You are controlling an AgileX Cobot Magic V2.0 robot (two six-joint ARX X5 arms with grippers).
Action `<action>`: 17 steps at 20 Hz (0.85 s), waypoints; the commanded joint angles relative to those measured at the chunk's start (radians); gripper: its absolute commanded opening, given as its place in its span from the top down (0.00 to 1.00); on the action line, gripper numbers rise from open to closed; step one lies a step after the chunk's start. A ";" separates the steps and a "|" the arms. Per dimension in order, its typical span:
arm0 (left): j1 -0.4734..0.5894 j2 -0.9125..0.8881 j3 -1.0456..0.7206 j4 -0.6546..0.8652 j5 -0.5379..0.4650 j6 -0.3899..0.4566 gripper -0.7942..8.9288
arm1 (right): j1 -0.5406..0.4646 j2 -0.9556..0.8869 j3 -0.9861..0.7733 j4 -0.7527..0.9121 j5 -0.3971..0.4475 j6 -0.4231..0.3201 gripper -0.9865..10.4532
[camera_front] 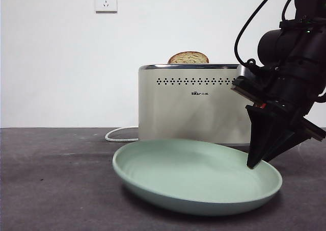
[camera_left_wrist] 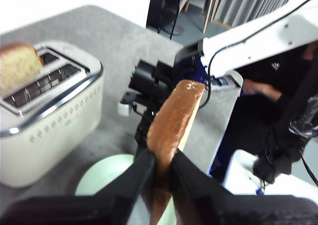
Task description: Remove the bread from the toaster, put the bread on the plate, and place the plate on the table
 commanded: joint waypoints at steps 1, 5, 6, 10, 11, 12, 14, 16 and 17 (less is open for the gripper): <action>-0.004 -0.003 0.001 -0.017 0.007 -0.006 0.93 | 0.003 0.006 0.001 0.015 -0.002 0.012 0.93; -0.004 -0.003 0.001 -0.056 0.015 -0.018 0.93 | 0.006 -0.024 0.001 0.017 -0.019 0.028 0.93; -0.004 -0.002 0.001 -0.061 0.026 -0.026 0.93 | 0.010 -0.040 0.001 0.020 -0.029 0.035 0.93; -0.004 0.001 0.001 -0.063 0.090 -0.051 0.93 | 0.032 -0.141 0.002 0.034 -0.053 0.085 0.93; -0.004 0.005 0.001 -0.063 0.089 -0.063 0.93 | 0.038 -0.177 0.002 0.035 -0.062 0.099 0.93; -0.004 0.015 0.001 -0.066 0.088 -0.071 0.93 | 0.050 -0.215 0.002 0.034 -0.061 0.112 0.93; -0.004 0.048 0.001 -0.081 0.086 -0.078 0.93 | 0.079 -0.292 0.002 0.029 -0.061 0.140 0.93; -0.004 0.095 0.001 -0.098 0.086 -0.078 0.93 | 0.109 -0.357 0.002 0.031 -0.060 0.168 0.93; -0.004 0.126 0.001 -0.107 0.088 -0.080 0.93 | 0.125 -0.384 0.002 0.031 -0.058 0.183 0.93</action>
